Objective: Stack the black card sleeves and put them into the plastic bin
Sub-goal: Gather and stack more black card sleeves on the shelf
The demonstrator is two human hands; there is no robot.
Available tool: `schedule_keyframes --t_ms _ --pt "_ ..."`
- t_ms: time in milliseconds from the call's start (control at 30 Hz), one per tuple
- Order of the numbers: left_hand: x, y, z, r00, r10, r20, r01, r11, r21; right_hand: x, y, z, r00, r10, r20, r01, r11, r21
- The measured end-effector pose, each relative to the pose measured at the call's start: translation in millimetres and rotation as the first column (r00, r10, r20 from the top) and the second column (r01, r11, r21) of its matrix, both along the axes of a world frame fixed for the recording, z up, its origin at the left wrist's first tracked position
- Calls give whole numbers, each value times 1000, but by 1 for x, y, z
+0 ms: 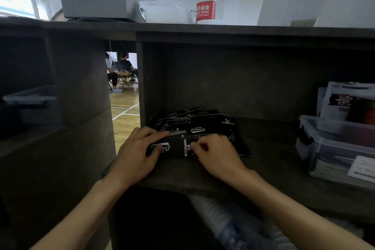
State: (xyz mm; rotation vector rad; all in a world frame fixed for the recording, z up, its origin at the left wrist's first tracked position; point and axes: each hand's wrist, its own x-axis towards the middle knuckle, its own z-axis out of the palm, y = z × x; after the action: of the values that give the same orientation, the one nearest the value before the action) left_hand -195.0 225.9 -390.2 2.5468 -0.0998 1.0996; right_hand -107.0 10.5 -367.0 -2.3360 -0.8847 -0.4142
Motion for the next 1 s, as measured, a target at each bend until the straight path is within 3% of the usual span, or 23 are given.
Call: schedule_keyframes --t_ms 133,233,300,500,667,833,1000 --pt "1 0 -1 1000 -10 25 9 1000 9 56 -48 22 933 -340 -115 350 932 88" --pt "-1 -2 0 998 53 35 -54 998 41 87 -74 19 828 -478 -293 460 878 -132" --pt "-2 -2 1 995 88 38 -90 993 77 97 -77 13 810 -450 -377 426 892 -151" --pt "-3 -4 1 999 50 0 -50 997 56 103 -76 13 800 -340 -495 427 901 72" --pt "-3 -3 0 1000 22 -16 -22 998 59 103 -74 16 767 -298 -568 381 924 30" --pt "-4 -4 1 999 39 -2 -38 998 57 108 -77 17 771 -234 -592 478 826 297" --pt "-4 -4 1 999 49 -14 -49 998 48 97 -86 28 871 -67 -487 327 818 473"
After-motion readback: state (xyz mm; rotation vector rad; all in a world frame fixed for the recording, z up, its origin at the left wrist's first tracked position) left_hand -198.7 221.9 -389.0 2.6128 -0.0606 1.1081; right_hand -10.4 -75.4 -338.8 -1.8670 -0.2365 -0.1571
